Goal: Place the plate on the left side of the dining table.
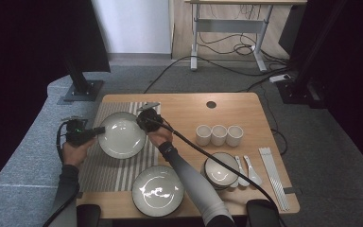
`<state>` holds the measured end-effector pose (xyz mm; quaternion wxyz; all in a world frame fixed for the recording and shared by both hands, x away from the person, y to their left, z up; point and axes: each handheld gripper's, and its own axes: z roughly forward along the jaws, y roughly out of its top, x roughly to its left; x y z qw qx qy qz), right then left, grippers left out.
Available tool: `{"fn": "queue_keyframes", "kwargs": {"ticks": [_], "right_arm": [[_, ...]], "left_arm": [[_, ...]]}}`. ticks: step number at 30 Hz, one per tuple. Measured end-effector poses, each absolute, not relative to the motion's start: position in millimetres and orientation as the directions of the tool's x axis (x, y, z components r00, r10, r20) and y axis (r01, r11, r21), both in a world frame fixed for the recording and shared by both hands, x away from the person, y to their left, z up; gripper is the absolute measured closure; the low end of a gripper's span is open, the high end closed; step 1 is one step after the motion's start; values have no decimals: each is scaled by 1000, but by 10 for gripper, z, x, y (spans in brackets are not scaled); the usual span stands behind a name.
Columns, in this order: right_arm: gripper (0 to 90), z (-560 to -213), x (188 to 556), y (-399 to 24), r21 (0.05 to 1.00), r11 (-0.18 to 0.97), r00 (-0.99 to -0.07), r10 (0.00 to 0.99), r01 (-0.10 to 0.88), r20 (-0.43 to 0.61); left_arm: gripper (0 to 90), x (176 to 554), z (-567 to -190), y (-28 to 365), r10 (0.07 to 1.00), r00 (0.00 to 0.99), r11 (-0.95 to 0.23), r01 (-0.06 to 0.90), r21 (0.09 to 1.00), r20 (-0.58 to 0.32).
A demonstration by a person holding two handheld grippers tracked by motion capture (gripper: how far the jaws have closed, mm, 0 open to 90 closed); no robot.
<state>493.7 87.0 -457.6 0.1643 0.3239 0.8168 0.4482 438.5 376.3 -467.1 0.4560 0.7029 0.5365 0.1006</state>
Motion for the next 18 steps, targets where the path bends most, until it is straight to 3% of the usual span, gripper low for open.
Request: {"fn": "queue_keyframes", "kwargs": {"ticks": [18], "right_arm": [[832, -4824, 5033, 902, 828, 393, -737, 675, 400, 35]], "left_arm": [[858, 4401, -4892, 3750, 863, 407, -34, 640, 768, -301]]}}
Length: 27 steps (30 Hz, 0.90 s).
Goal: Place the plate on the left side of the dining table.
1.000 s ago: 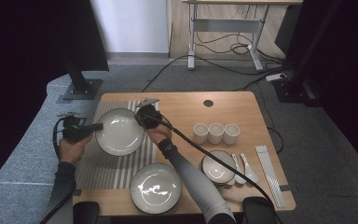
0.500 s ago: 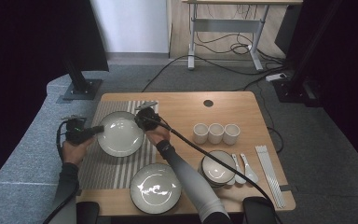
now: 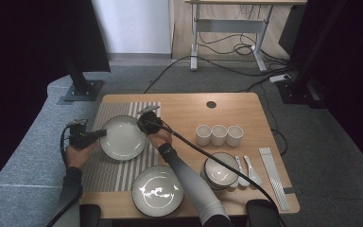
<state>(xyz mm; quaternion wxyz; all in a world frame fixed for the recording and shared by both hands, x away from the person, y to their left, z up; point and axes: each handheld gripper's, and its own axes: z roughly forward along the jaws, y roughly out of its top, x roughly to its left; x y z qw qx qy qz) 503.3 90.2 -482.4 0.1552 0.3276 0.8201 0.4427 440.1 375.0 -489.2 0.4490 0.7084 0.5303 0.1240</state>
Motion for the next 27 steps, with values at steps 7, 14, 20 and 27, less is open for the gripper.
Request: {"fn": "queue_keyframes", "kwargs": {"ticks": [7, 14, 20, 27], "right_arm": [[823, -4872, 5053, 902, 825, 392, -733, 680, 408, 40], [806, -4889, 5073, 910, 823, 390, -732, 679, 413, 46], [779, -4895, 5085, 918, 820, 398, -737, 674, 412, 44], [747, -4897, 5095, 921, 818, 397, -740, 671, 416, 51]], "left_arm": [[860, 4400, -4928, 3735, 865, 411, -43, 630, 776, -286], [863, 4390, -4942, 3735, 865, 420, -49, 614, 788, -274], [865, 4384, -4962, 3735, 866, 424, -50, 601, 798, -265], [865, 4385, -4957, 3721, 870, 428, -65, 593, 802, -245]]}}
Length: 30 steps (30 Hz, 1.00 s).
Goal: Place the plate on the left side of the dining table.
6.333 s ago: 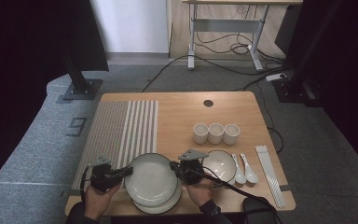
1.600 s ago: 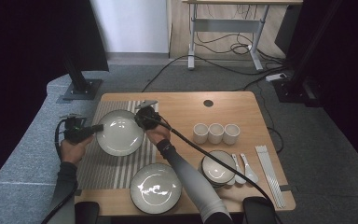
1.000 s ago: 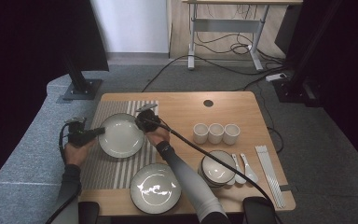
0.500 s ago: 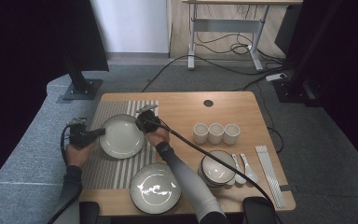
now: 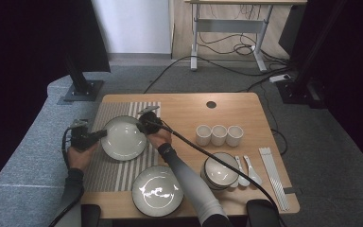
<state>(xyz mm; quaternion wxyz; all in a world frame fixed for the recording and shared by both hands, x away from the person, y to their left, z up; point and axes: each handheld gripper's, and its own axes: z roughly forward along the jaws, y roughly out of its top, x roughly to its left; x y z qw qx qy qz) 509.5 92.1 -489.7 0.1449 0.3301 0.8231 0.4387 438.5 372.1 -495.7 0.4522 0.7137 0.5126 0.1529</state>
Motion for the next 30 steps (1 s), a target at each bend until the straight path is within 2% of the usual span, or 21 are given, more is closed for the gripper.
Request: {"fn": "queue_keyframes", "kwargs": {"ticks": [30], "right_arm": [[724, -4875, 5100, 891, 812, 403, -727, 685, 422, 38]], "left_arm": [[860, 4451, -5048, 3786, 875, 380, -18, 644, 764, -299]]}}
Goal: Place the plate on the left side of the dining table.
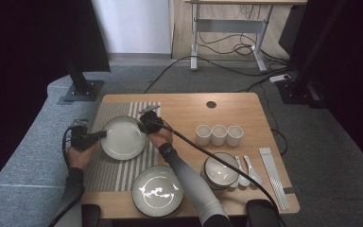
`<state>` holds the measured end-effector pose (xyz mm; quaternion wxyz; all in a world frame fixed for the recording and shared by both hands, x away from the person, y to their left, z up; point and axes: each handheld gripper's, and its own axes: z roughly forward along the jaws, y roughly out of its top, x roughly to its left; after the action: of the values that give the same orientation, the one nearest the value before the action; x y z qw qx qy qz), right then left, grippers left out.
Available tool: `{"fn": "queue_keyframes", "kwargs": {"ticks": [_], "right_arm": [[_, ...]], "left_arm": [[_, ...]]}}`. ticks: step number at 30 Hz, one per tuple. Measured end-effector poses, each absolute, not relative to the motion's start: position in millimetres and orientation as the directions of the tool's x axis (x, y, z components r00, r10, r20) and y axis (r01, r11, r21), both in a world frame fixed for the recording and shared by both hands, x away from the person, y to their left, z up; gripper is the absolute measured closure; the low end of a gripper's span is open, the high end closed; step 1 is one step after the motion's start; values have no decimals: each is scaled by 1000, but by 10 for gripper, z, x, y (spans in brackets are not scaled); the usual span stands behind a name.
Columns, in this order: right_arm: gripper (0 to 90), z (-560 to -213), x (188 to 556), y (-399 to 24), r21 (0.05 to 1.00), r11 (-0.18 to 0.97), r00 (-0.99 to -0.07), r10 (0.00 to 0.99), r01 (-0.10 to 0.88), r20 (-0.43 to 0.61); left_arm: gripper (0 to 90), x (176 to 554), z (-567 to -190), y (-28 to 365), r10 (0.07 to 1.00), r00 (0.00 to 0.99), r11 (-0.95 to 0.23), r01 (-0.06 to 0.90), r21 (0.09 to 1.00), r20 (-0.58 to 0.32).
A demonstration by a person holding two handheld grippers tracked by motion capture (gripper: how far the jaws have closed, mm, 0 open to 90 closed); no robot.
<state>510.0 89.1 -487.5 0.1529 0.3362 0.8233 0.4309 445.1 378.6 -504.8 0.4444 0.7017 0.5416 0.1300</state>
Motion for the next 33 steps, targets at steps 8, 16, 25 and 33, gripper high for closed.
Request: {"fn": "queue_keyframes", "kwargs": {"ticks": [8, 16, 25, 33], "right_arm": [[714, -4844, 5085, 885, 813, 416, -732, 681, 407, 19], [707, -4839, 5080, 887, 813, 419, -735, 678, 405, 16], [703, -4844, 5078, 886, 809, 429, -737, 676, 402, 8], [702, -4857, 5075, 891, 809, 433, -738, 674, 398, 2]], "left_arm": [[856, 4458, -5079, 3806, 878, 366, -7, 655, 755, -310], [852, 4468, -5080, 3792, 883, 360, -11, 657, 754, -300], [841, 4488, -5120, 3806, 891, 335, 2, 673, 739, -307], [836, 4504, -5143, 3809, 895, 321, 9, 680, 733, -310]]}}
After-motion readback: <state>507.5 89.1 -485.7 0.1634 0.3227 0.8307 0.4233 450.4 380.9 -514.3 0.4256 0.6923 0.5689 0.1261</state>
